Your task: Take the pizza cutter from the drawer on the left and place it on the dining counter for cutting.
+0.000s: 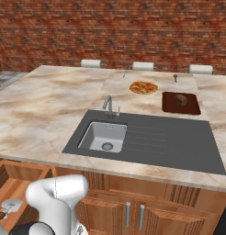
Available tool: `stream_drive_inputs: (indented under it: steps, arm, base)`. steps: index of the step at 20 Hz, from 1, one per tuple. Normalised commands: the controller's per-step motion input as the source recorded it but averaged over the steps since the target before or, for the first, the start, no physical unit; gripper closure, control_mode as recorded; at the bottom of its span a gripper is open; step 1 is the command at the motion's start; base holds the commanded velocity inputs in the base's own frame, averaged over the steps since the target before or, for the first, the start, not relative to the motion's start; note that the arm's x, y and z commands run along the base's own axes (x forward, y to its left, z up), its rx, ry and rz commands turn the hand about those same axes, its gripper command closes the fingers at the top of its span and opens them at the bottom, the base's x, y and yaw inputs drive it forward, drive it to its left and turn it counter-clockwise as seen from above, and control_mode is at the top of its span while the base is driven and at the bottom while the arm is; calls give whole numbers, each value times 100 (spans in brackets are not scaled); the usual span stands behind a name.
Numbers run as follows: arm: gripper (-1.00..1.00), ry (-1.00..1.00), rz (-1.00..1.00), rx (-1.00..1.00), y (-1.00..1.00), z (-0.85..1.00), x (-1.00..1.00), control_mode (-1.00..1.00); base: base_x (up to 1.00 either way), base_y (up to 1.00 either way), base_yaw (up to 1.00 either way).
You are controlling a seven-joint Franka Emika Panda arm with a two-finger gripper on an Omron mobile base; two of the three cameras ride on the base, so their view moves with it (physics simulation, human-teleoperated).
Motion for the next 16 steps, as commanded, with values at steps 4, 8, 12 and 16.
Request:
stream_drive_inputs:
  steps: [4,8,12,16]
  arm:
    - [100,0,32,-4,-3,-21,47,-100]
    - [100,3,33,-1,-4,-41,47,-100]
    - [100,0,29,-2,0,-65,28,-100]
    - [100,0,24,0,0,-44,10,-100]
  base:
    - [0,0,0]
    - [0,0,0]
    - [0,0,0]
    - [0,0,0]
